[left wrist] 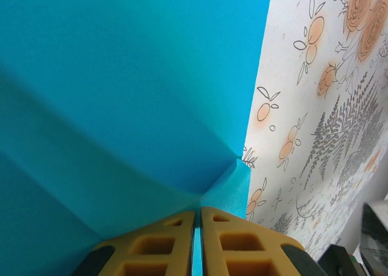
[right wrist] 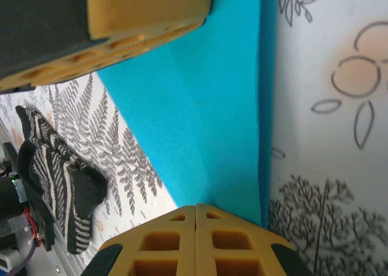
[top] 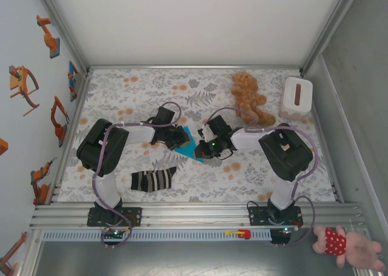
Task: Fold a paper plane with a square sheet of paper (pick it up from the middle)
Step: Fourth fold the wing at the center of the table.
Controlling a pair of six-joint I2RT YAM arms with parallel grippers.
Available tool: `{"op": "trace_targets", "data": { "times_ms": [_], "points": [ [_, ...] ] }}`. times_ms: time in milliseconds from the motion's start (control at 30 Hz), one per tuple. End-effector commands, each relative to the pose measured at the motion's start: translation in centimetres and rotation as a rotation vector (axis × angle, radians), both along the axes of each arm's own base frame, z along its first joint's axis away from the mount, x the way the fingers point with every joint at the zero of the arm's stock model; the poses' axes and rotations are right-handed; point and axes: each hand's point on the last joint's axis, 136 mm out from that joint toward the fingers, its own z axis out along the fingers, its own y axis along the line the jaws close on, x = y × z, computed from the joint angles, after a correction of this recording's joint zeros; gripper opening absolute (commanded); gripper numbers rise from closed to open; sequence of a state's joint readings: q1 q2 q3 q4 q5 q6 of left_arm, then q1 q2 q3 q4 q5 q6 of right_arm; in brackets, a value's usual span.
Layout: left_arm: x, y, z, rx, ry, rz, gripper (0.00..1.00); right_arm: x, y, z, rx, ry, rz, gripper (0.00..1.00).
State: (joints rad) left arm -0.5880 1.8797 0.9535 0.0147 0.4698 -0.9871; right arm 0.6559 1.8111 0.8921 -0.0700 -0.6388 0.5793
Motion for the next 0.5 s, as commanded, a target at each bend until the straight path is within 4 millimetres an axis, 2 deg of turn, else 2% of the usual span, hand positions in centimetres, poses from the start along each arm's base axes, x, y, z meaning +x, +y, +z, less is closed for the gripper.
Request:
{"op": "trace_targets", "data": {
  "times_ms": [0, 100, 233, 467],
  "points": [
    [-2.2, 3.2, -4.6, 0.148, 0.118, 0.046, 0.12, 0.8, -0.9, 2.4, 0.019, -0.074, -0.049, 0.09],
    [-2.1, 3.1, -4.3, 0.140, 0.114, 0.043, 0.12, 1.2, -2.2, 3.0, -0.003, -0.115, -0.099, 0.14],
    [-2.1, 3.0, -4.3, 0.133, 0.111, 0.041, 0.12, 0.9, -3.3, 2.3, -0.040, -0.103, -0.111, 0.16],
    [-2.1, 2.9, -4.3, 0.127, 0.111, 0.038, 0.13, -0.1, -2.7, 1.0, -0.019, -0.031, -0.073, 0.16]
  ]
}}
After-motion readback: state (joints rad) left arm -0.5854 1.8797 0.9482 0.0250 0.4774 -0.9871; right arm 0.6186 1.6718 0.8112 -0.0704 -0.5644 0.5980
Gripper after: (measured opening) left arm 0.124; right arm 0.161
